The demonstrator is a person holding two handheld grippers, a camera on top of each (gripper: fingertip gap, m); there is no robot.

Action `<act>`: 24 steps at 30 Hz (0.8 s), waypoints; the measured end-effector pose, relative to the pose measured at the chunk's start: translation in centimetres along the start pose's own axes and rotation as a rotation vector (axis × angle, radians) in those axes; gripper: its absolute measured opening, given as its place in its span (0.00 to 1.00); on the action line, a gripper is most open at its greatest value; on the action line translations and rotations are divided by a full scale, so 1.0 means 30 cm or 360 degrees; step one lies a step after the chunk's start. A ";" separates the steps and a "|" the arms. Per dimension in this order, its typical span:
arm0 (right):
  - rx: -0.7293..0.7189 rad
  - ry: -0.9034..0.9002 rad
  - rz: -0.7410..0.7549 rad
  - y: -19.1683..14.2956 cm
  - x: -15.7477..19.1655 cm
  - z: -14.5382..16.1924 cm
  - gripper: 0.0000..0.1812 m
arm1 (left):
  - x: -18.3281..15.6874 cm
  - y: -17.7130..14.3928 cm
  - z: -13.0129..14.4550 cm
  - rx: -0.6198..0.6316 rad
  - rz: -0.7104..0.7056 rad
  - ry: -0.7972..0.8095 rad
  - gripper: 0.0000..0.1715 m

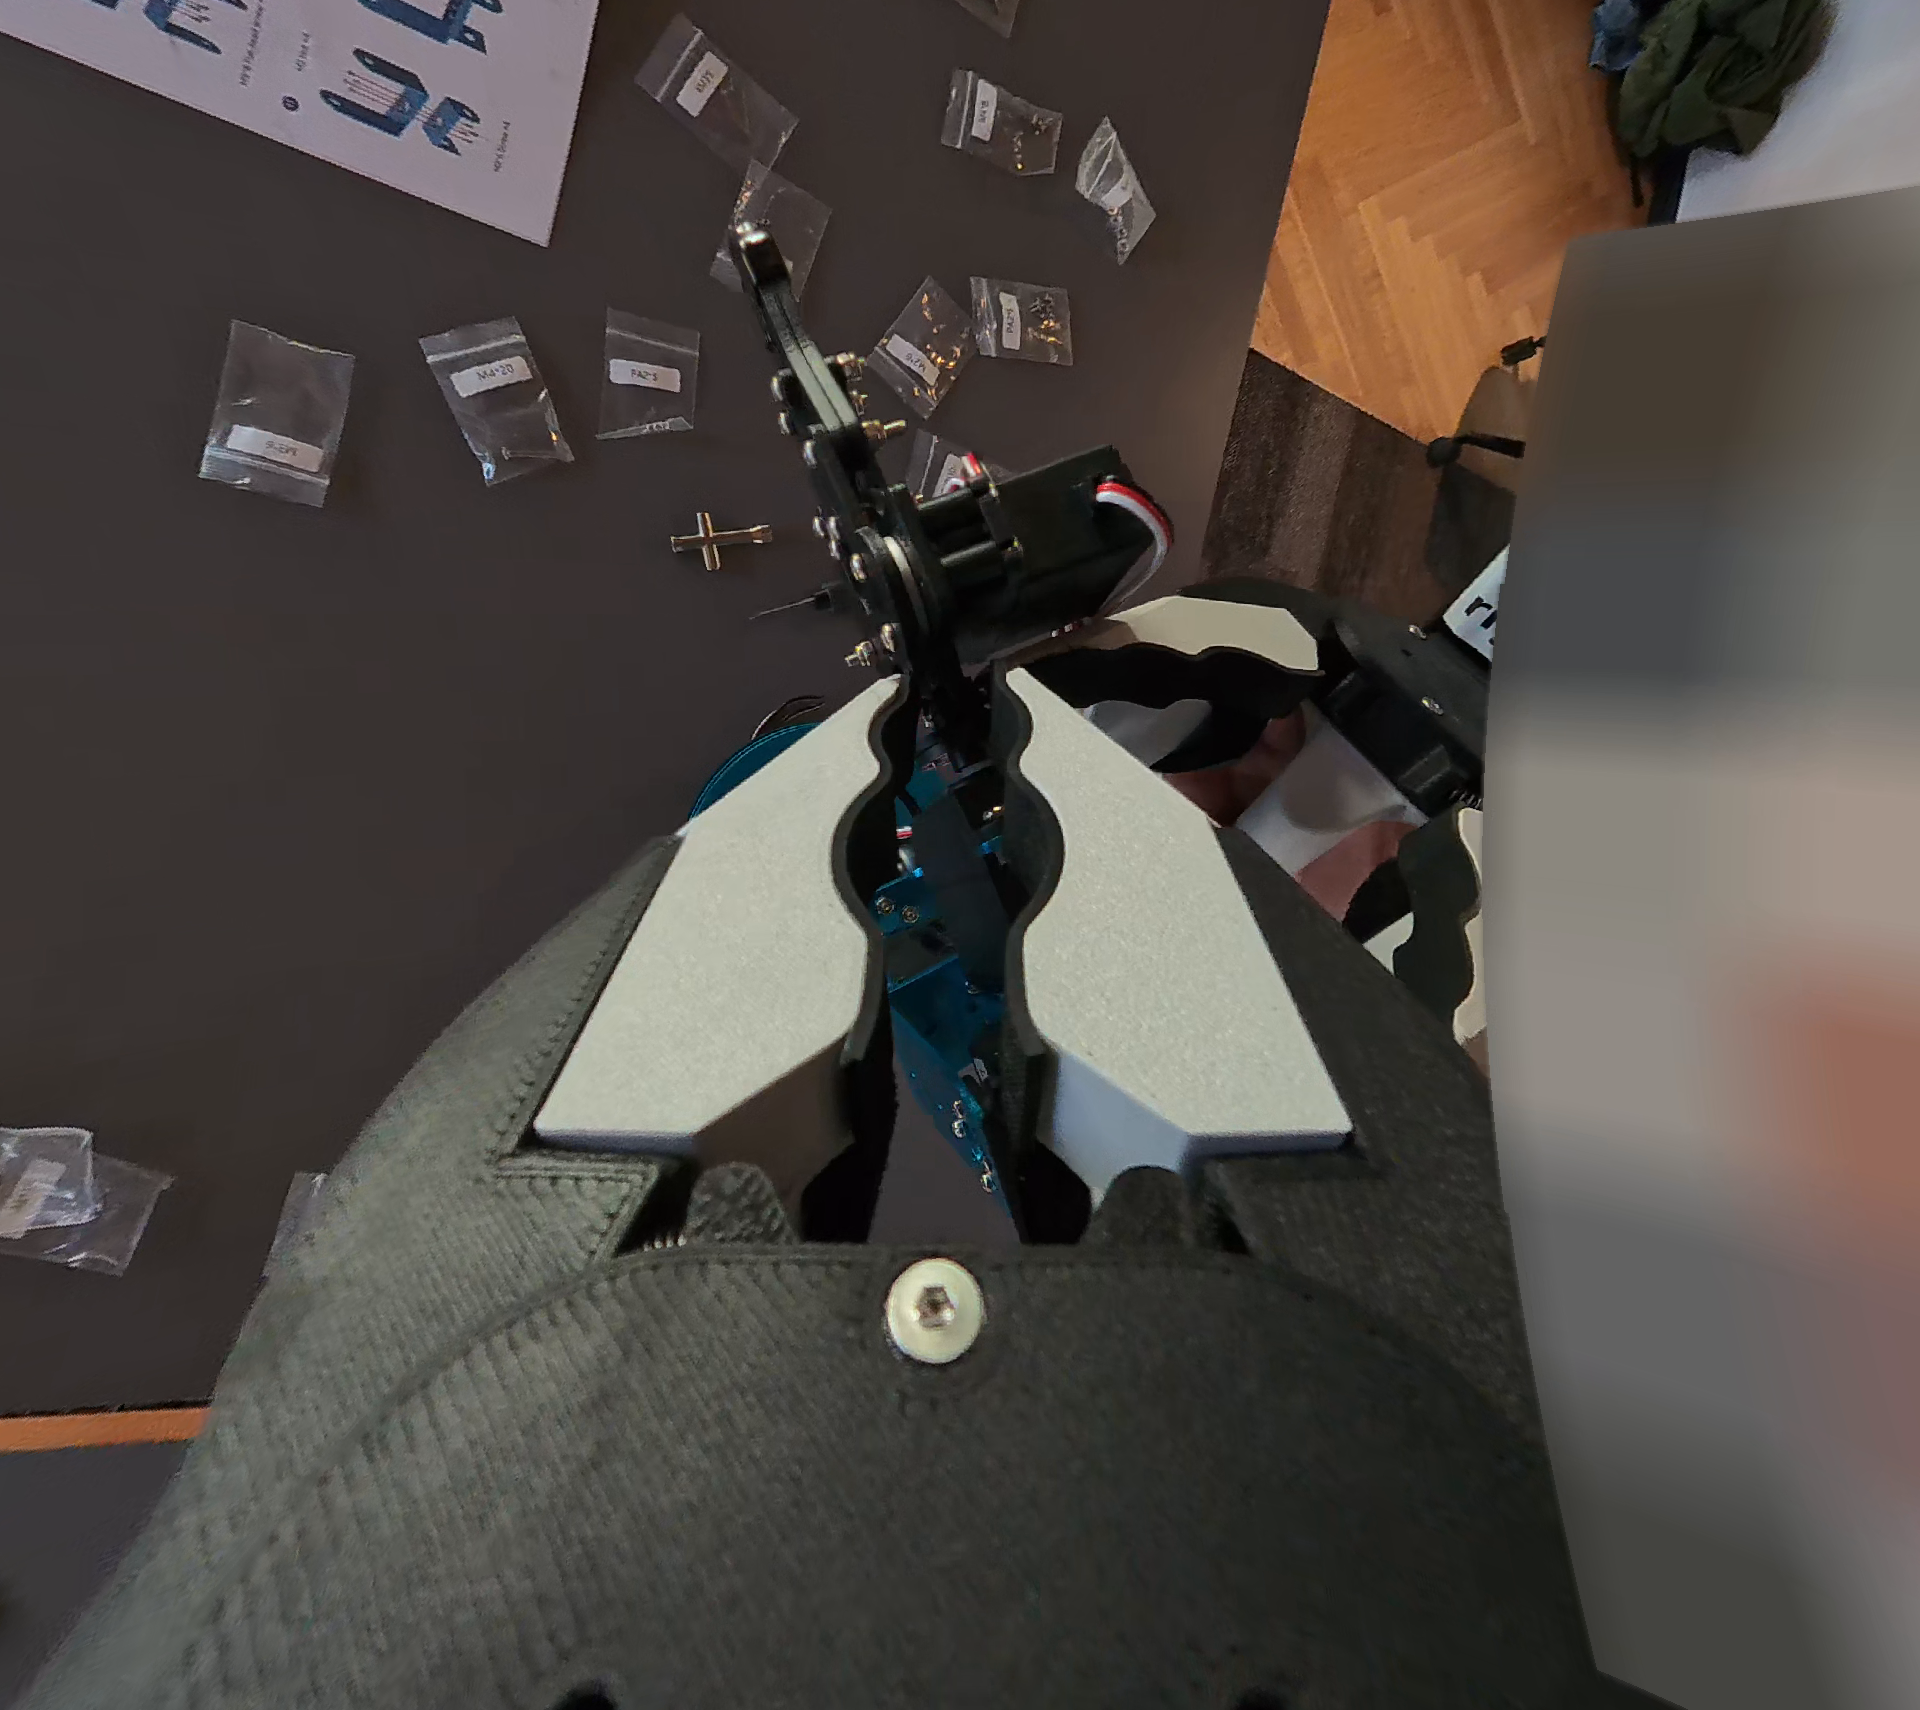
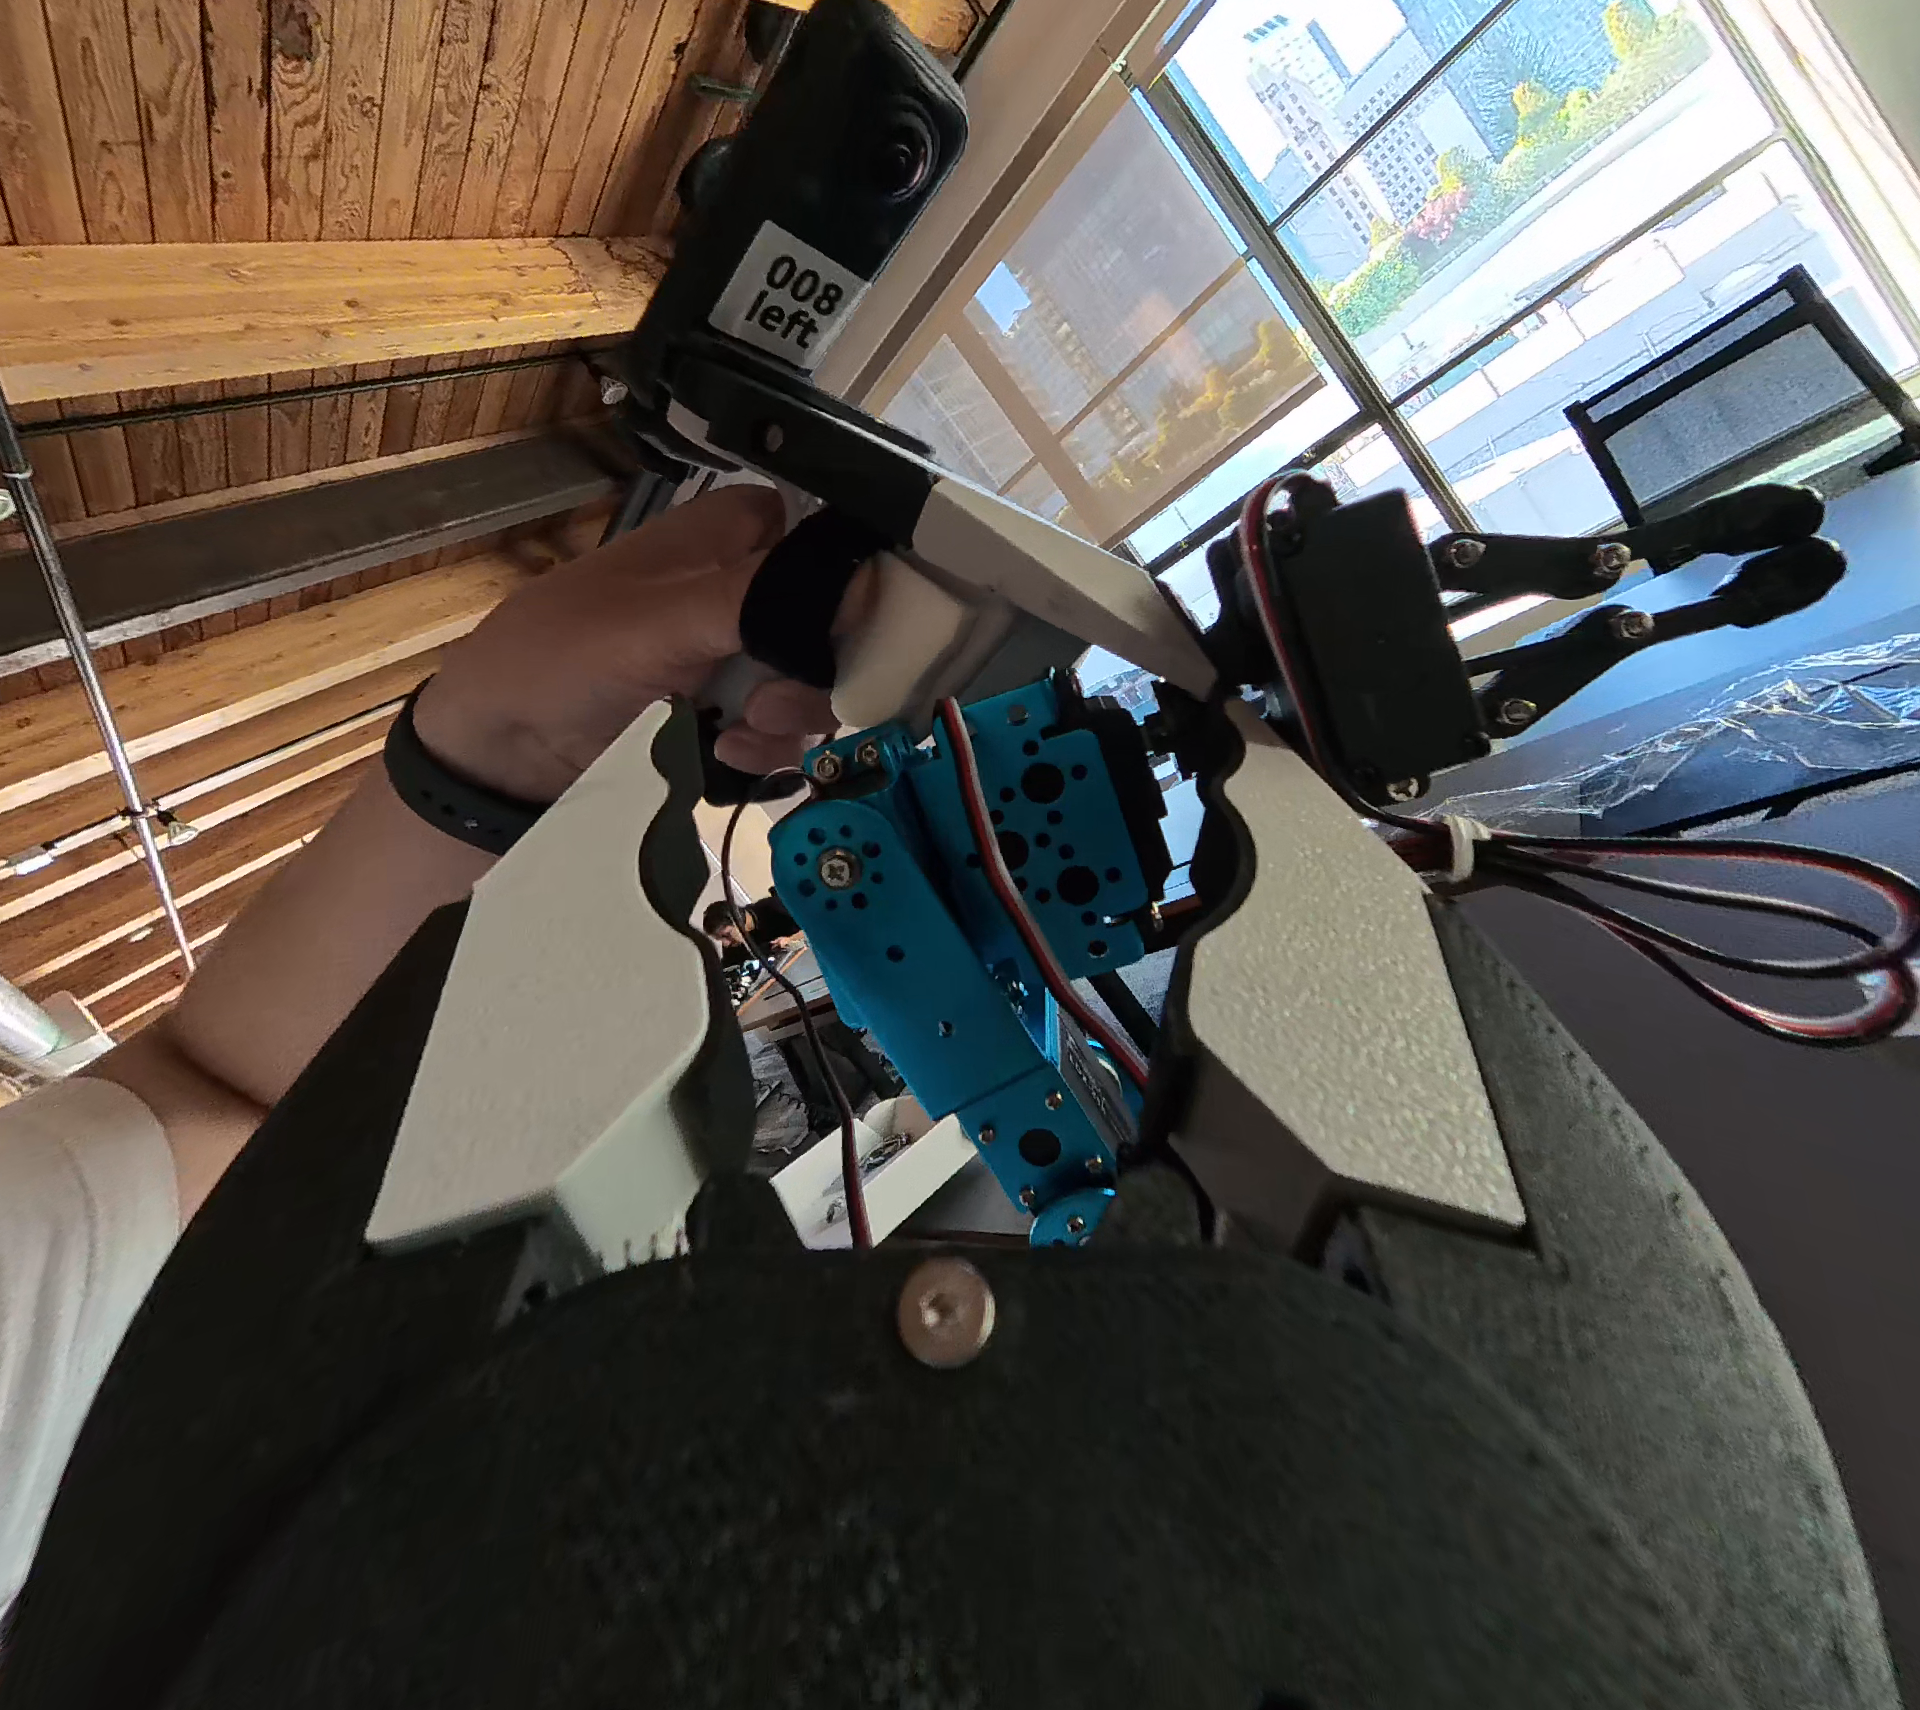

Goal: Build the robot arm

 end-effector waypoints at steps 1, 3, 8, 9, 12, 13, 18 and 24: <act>0.0001 -0.0006 0.0001 0.000 0.000 0.001 0.52 | 0.001 0.000 0.001 -0.0005 0.0005 -0.0004 0.07; 0.0006 -0.0039 0.0012 0.001 0.002 0.003 0.51 | 0.000 -0.001 0.002 -0.0013 0.0005 -0.0006 0.07; 0.0016 -0.0114 0.0031 0.004 0.010 0.012 0.52 | -0.003 -0.003 0.004 -0.0011 -0.0029 0.0018 0.07; 0.0016 -0.0117 0.0029 0.004 0.012 0.012 0.52 | -0.004 -0.004 0.004 -0.0011 -0.0035 0.0024 0.07; 0.0019 -0.0144 0.0036 0.005 0.013 0.014 0.52 | -0.006 -0.005 0.006 -0.0015 -0.0047 0.0037 0.08; 0.0020 -0.0149 0.0036 0.005 0.015 0.015 0.53 | -0.006 -0.006 0.007 -0.0017 -0.0048 0.0038 0.08; 0.0021 -0.0155 0.0038 0.005 0.017 0.015 0.53 | -0.008 -0.007 0.007 -0.0020 -0.0056 0.0049 0.08; 0.0033 -0.0226 0.0065 0.006 0.018 0.019 0.53 | -0.006 -0.005 0.004 -0.0019 -0.0048 0.0038 0.08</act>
Point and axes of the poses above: each gripper's, where its closed fingertips meet, y out along the fingers, z out of its underside, x = y × z across the jaws, the point moved 6 cm from there along -y, back along the fingers, and after that the axes turned 7 degrees about z, right-handed, at the moved point
